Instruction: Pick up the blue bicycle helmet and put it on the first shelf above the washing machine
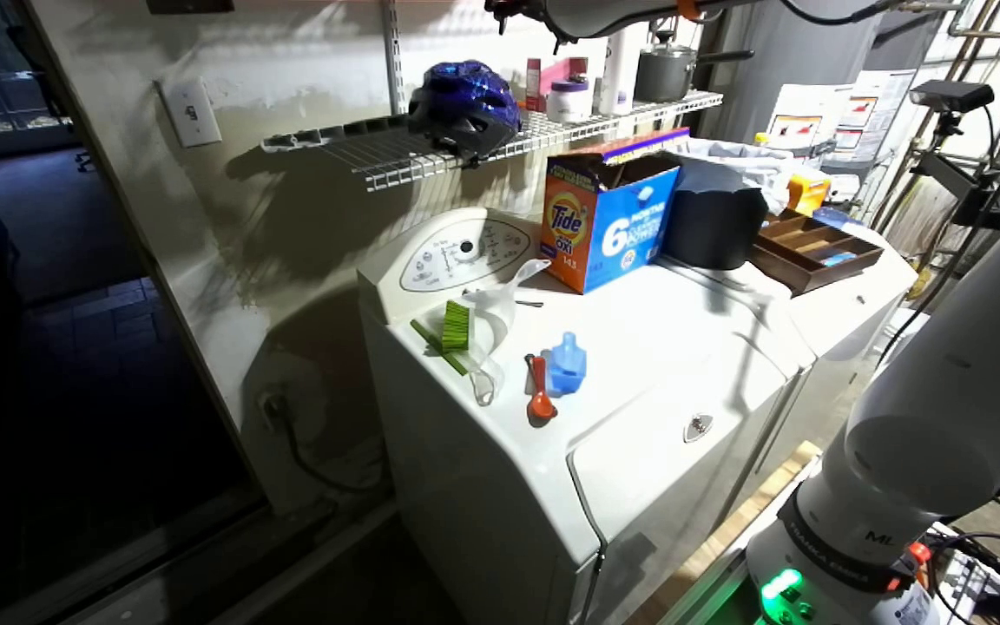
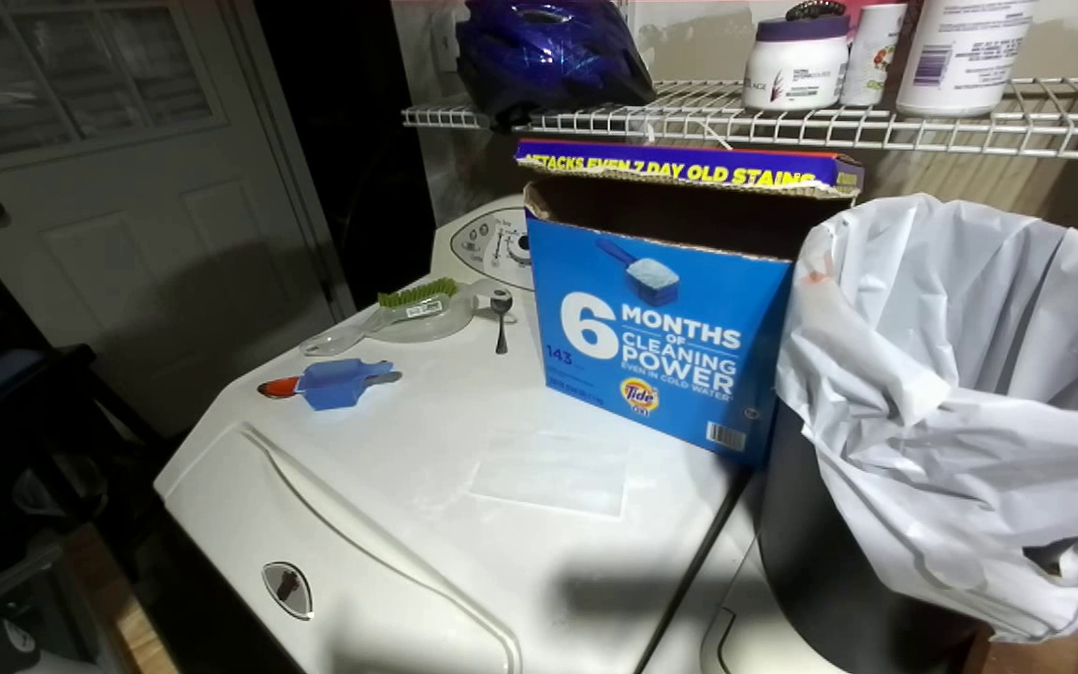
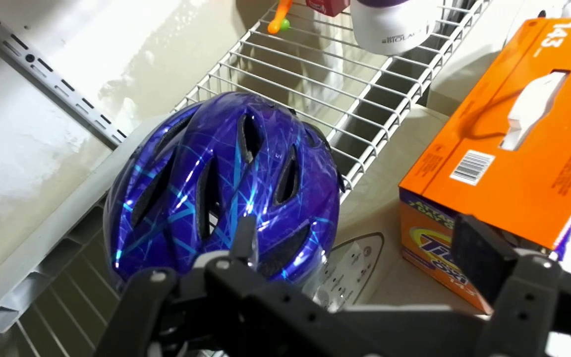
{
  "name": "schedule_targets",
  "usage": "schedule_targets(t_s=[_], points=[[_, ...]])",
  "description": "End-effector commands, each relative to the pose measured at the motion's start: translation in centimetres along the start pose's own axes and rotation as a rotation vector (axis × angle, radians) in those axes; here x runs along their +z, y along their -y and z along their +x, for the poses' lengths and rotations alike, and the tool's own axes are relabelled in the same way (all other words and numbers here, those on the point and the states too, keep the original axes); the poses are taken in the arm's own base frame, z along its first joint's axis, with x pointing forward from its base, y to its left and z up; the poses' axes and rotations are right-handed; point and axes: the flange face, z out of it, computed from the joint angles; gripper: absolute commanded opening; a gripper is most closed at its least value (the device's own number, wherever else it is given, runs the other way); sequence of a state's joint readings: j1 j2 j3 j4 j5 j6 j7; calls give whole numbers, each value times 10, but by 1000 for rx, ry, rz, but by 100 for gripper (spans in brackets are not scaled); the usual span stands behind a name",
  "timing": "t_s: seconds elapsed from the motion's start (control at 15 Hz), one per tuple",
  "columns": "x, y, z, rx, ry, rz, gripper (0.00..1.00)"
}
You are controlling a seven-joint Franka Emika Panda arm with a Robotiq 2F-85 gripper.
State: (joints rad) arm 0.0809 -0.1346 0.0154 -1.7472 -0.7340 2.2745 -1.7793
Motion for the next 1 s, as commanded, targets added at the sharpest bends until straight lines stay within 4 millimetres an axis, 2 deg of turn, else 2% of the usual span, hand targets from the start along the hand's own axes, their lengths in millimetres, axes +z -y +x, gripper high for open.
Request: schedule_targets(t_s=[0.0, 0.33, 0.73, 0.8, 0.93], points=[[-23, 21, 6, -7, -40, 5, 100], [-44, 43, 12, 52, -143, 71, 100], [-71, 65, 17, 75, -160, 157, 100], [-58, 53, 12, 70, -145, 145, 100], [-62, 55, 11, 72, -143, 144, 100]])
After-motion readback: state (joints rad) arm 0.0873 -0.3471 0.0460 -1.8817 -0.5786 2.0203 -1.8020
